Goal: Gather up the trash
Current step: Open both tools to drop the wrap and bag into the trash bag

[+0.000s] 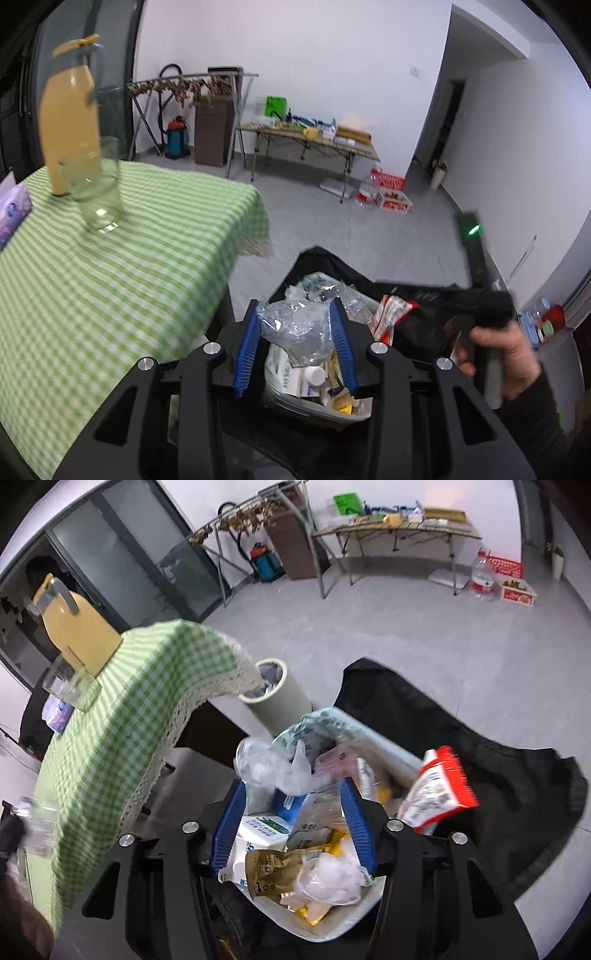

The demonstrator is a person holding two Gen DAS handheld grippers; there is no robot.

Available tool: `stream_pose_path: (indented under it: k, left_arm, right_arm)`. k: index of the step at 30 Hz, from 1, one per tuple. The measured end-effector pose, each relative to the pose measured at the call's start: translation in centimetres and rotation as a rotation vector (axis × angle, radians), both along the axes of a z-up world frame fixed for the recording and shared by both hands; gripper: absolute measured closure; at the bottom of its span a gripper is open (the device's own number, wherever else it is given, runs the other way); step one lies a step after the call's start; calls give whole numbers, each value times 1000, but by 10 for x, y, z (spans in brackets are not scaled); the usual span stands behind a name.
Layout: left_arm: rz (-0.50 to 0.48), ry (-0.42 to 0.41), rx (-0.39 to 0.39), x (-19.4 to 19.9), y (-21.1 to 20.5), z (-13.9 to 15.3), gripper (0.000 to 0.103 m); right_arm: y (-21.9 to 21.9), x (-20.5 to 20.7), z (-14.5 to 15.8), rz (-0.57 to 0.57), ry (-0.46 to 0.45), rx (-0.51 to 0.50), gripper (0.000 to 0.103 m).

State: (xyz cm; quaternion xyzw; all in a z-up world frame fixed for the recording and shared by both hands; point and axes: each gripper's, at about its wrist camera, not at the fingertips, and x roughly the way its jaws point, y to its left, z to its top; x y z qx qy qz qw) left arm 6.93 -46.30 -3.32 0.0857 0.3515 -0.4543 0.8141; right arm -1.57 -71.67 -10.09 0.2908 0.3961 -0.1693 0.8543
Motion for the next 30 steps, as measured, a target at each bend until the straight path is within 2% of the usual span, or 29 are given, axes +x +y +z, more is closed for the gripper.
stream_pose_path:
  k: [3, 9, 15, 16, 19, 22, 26, 30]
  left_arm:
    - [-33, 45, 48, -5, -19, -20, 66]
    - [-75, 70, 142, -17, -62, -54, 66]
    - [-134, 98, 258, -26, -115, -90, 66]
    - [-127, 88, 294, -27, -126, -98, 64]
    - [-115, 67, 350, -25, -148, -111, 40]
    - [-129, 45, 374, -19, -157, -110, 39]
    - [-117, 11, 351, -14, -154, -95, 29]
    - [-108, 15, 352, -12, -148, -88, 28]
  right_arm:
    - [0, -18, 14, -8, -16, -40, 51]
    - [-1, -45, 34, -20, -41, -100, 49]
    - [1, -61, 34, -44, -18, -177, 48]
    - [0, -63, 33, -45, -16, -176, 48]
    - [-6, -73, 27, -63, -5, -169, 48]
    - [-15, -82, 18, -84, 5, -144, 47]
    - [-20, -90, 6, -86, 25, -125, 47]
    - [-21, -90, -5, -87, 57, -115, 44]
